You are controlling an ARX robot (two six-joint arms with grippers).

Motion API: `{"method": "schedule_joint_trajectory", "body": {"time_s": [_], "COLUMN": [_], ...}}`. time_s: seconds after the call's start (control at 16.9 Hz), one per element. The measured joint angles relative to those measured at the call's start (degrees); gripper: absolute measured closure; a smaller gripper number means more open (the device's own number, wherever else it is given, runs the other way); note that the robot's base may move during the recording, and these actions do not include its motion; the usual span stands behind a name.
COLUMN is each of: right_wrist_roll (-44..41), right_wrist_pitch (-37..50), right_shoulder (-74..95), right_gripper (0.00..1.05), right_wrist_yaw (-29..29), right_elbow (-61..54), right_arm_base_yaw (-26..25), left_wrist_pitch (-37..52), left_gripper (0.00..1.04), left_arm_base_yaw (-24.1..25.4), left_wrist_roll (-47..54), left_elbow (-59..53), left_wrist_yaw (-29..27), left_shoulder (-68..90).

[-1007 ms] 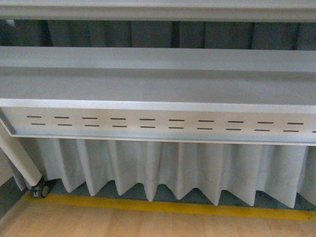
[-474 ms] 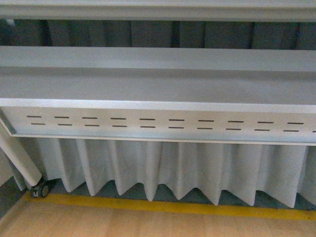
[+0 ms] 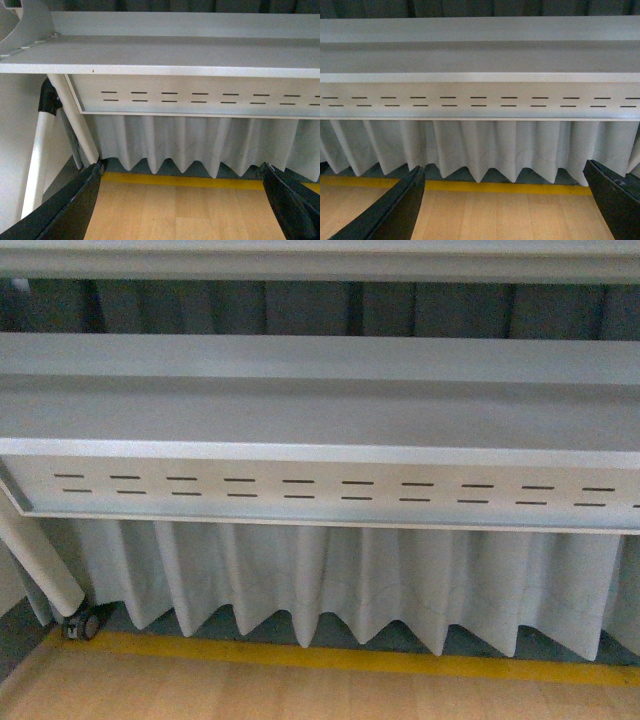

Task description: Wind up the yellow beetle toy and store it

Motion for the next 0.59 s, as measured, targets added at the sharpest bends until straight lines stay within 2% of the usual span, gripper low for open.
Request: {"method": "schedule_joint_trajectory", "body": {"time_s": [0.59], "right_wrist_roll": [0.0], "right_wrist_pitch": [0.0], "right_shoulder": [0.0], "right_gripper": [0.06], "right_wrist_yaw": [0.0], "right_elbow": [0.0], "right_arm_base_yaw": [0.0], "left_wrist_pitch": [0.0], "left_gripper": [0.07], "left_arm_base_yaw": [0.0], "left_wrist_roll": [0.0], "left_elbow": [0.0], "left_wrist_yaw": [0.0], "left_shoulder": [0.0]}}
